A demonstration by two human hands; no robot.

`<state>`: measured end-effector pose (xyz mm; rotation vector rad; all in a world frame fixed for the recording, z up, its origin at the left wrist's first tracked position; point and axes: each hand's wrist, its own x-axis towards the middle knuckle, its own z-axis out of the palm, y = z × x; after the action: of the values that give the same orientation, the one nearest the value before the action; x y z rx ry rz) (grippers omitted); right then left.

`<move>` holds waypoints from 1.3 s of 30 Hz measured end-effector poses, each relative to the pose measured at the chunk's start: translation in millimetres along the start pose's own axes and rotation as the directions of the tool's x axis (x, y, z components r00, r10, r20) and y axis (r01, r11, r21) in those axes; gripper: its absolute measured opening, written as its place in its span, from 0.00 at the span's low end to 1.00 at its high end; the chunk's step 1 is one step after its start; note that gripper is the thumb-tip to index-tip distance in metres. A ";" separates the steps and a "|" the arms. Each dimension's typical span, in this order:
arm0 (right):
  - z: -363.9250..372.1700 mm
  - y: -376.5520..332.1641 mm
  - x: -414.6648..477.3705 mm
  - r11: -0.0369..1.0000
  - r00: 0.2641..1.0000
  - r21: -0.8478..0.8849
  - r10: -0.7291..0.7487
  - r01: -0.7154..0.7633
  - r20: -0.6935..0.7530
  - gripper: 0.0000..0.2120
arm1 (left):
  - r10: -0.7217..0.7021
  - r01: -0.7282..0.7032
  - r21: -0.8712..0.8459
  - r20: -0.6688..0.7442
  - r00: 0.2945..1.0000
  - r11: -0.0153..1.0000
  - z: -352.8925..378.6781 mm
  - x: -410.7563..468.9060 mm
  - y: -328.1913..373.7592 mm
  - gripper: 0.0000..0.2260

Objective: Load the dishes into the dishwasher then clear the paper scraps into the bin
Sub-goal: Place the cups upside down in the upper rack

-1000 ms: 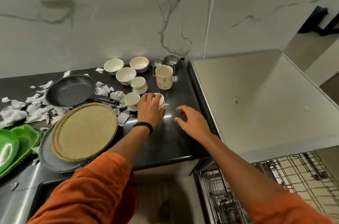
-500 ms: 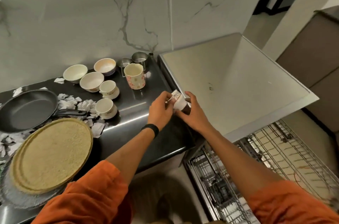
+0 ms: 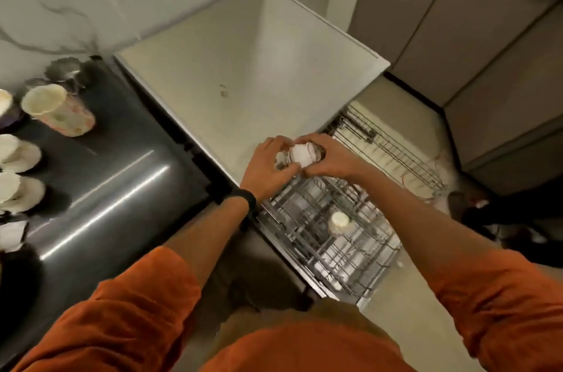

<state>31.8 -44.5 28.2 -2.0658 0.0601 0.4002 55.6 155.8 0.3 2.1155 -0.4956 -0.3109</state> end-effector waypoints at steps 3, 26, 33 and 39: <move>-22.0 46.4 -16.4 0.998 0.998 -0.039 0.060 -0.059 0.028 0.31 | -0.060 0.061 -0.008 0.048 0.997 0.998 46.6 0.9 5.6 0.19; 38.4 287.5 57.2 0.938 0.909 -0.129 0.345 -0.322 0.236 0.19 | -0.606 0.600 0.088 0.133 0.784 0.795 262.3 19.7 -139.1 0.16; 69.1 303.9 57.7 0.908 0.900 -0.169 0.408 -0.383 0.154 0.17 | -0.652 0.642 0.117 0.182 0.736 0.758 273.6 18.3 -155.6 0.14; 64.7 298.2 59.5 0.897 0.894 -0.243 0.415 -0.370 0.169 0.19 | -0.625 0.599 0.181 0.197 0.755 0.780 265.6 14.9 -145.8 0.21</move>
<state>10.0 -133.6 -268.8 -2.1973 0.3242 0.9162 -3.7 28.1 -268.4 2.3115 0.0775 -0.9555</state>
